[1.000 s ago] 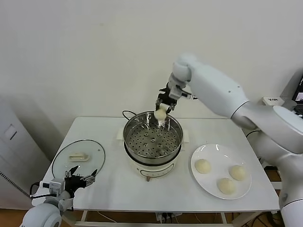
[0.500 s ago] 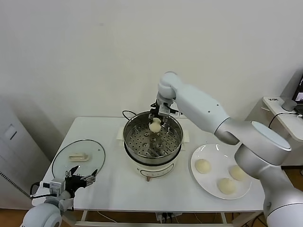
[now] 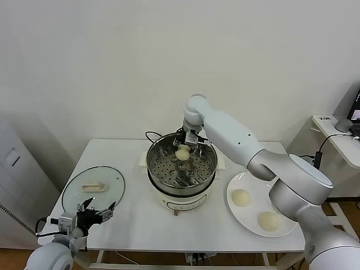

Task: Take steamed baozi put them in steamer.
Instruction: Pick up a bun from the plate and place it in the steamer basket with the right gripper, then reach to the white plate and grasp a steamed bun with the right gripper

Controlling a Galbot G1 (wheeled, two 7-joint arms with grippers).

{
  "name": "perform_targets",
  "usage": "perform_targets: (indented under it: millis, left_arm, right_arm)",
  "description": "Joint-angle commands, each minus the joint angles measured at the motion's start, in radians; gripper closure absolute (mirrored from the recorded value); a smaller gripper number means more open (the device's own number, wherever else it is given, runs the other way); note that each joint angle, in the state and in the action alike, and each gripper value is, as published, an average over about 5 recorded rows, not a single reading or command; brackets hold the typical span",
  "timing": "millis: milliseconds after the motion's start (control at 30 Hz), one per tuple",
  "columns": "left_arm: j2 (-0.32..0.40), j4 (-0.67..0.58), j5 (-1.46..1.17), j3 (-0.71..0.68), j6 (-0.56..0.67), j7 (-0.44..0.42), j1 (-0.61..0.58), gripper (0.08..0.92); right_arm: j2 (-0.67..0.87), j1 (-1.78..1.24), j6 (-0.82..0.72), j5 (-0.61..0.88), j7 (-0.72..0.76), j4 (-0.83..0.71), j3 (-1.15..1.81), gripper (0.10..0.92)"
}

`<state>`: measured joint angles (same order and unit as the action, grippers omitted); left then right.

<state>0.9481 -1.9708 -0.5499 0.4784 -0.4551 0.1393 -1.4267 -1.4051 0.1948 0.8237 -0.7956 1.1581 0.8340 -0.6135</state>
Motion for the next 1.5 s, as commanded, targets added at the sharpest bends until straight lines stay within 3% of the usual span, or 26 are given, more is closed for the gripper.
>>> perform_targets:
  millis: [33,267,367,633,1000,1500]
  left_arm:
    - [0.001,-0.001,0.000,0.001,0.000,0.000,-0.001,0.177]
    - [0.003,-0.012,0.001,0.009,-0.001,0.000,-0.015,0.177]
    - [0.003,-0.018,0.001,0.012,-0.002,0.000,-0.018,0.177]
    - [0.011,-0.026,0.007,0.010,-0.002,0.002,-0.018,0.177]
    - [0.006,-0.030,0.002,0.013,0.001,0.002,-0.007,0.177]
    - [0.022,-0.035,0.008,0.007,-0.005,0.004,-0.003,0.177]
  right_arm:
    - [0.022,0.043,0.049,0.098,-0.014,0.003,-0.020,0.264]
    - [0.214,0.295,-0.016,0.623,0.054,0.063,-0.303,0.204]
    - [0.329,0.388,-0.166,0.820,0.066,0.102,-0.455,0.203]
    - [0.585,0.557,-0.541,1.165,0.034,0.268,-0.765,0.203]
    - [0.841,0.474,-0.682,1.219,-0.015,0.426,-0.841,0.203]
    - [0.778,0.154,-0.720,1.165,-0.094,0.373,-0.664,0.203]
